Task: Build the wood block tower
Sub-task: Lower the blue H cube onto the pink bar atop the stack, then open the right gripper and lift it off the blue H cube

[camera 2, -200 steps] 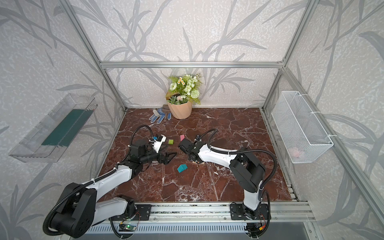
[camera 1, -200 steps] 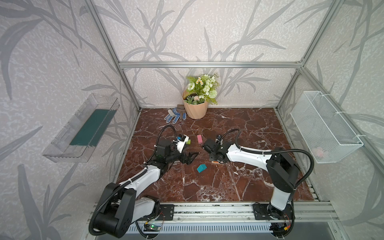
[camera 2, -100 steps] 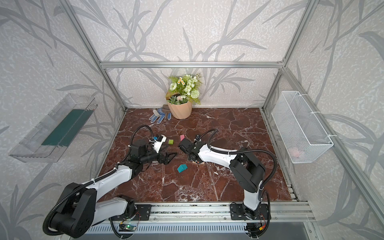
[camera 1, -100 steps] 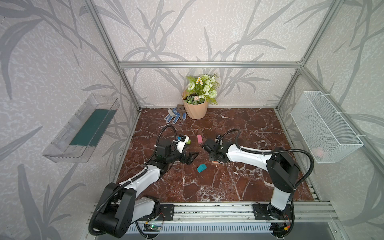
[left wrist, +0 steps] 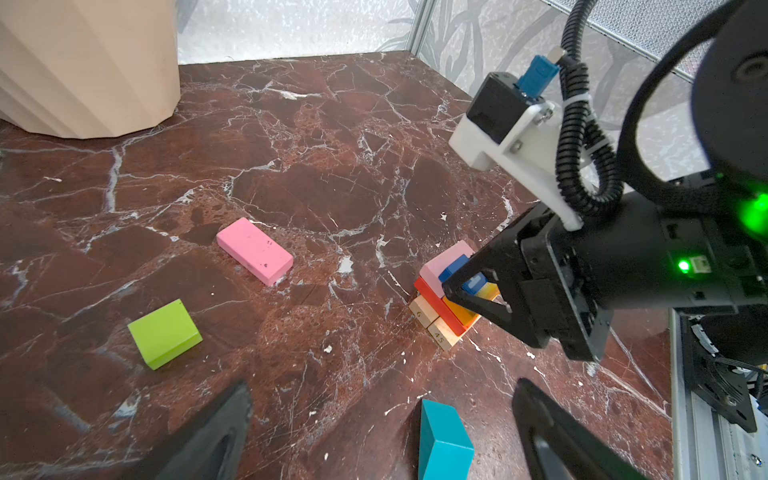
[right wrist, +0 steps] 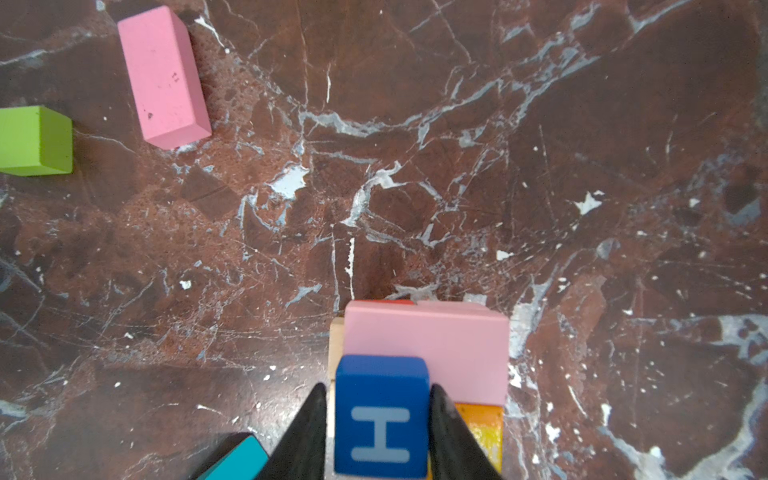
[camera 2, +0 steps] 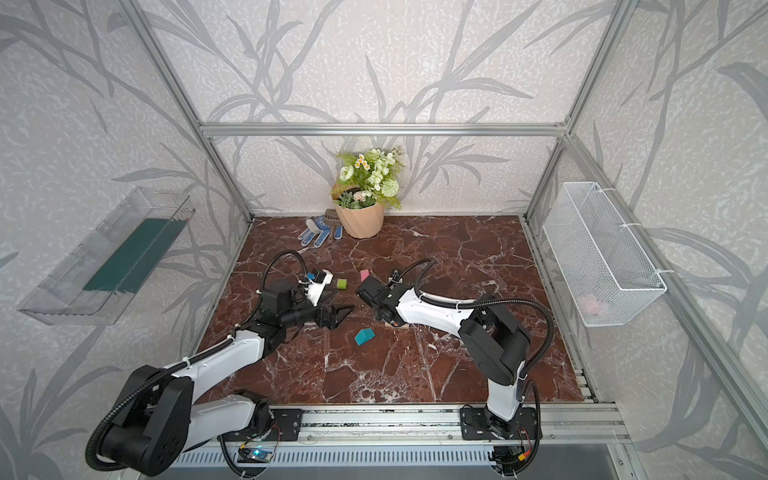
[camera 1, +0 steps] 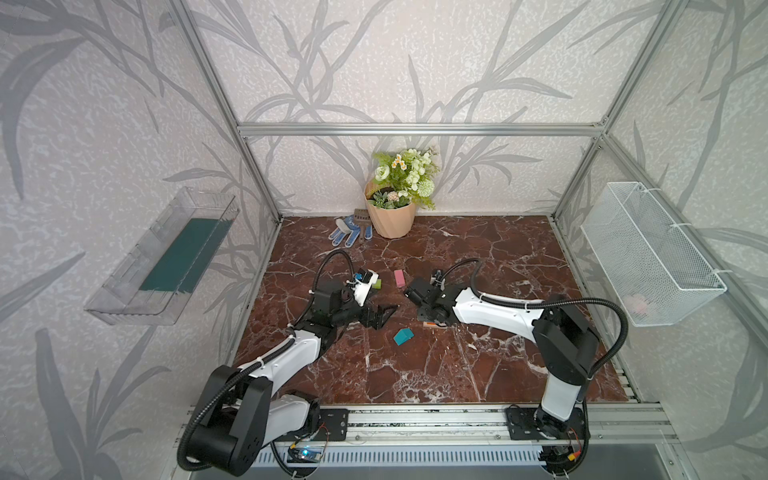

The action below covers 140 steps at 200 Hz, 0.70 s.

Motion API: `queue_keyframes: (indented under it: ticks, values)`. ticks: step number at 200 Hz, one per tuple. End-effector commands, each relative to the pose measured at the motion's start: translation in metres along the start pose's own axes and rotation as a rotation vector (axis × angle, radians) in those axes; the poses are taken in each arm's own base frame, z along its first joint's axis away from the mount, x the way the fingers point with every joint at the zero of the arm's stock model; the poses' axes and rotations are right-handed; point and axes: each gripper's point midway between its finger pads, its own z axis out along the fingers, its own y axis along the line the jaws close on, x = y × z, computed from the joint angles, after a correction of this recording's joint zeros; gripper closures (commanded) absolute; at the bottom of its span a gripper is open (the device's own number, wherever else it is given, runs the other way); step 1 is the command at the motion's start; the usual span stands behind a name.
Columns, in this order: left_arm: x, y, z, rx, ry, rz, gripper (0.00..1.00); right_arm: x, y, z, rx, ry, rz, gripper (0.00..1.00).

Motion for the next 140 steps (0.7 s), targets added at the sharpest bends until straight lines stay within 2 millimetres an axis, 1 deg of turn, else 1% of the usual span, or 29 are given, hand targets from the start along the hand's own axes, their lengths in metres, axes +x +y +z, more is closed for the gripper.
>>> queue_keyframes:
  ticks: [1, 24, 46, 70, 91, 120, 140]
  values:
    - [-0.001, -0.004, 0.000, 0.019, 0.000, 0.031, 0.01, -0.002, -0.006, -0.002, 0.018, -0.007, 0.013, 0.59]
    - [-0.001, -0.004, 0.000, 0.019, -0.001, 0.031, 0.01, -0.004, -0.007, -0.005, 0.018, -0.013, 0.010, 0.56]
    - [-0.001, -0.004, 0.000, 0.018, -0.002, 0.032, 0.01, -0.006, -0.006, -0.008, 0.011, -0.022, 0.007, 0.55]
    - [-0.004, -0.005, -0.005, 0.004, -0.014, 0.035, 0.01, -0.014, 0.001, -0.015, -0.026, -0.047, -0.024, 0.53]
    - [-0.008, 0.006, -0.022, -0.117, -0.083, 0.037, 0.01, -0.027, 0.008, -0.030, -0.056, -0.090, -0.055, 0.49]
    - [-0.016, 0.030, -0.057, -0.328, -0.251, -0.002, 0.01, -0.049, 0.015, -0.051, -0.089, -0.164, -0.083, 0.42]
    - [-0.019, 0.044, -0.082, -0.441, -0.336, -0.056, 0.01, -0.062, 0.024, -0.057, -0.115, -0.219, -0.106, 0.38]
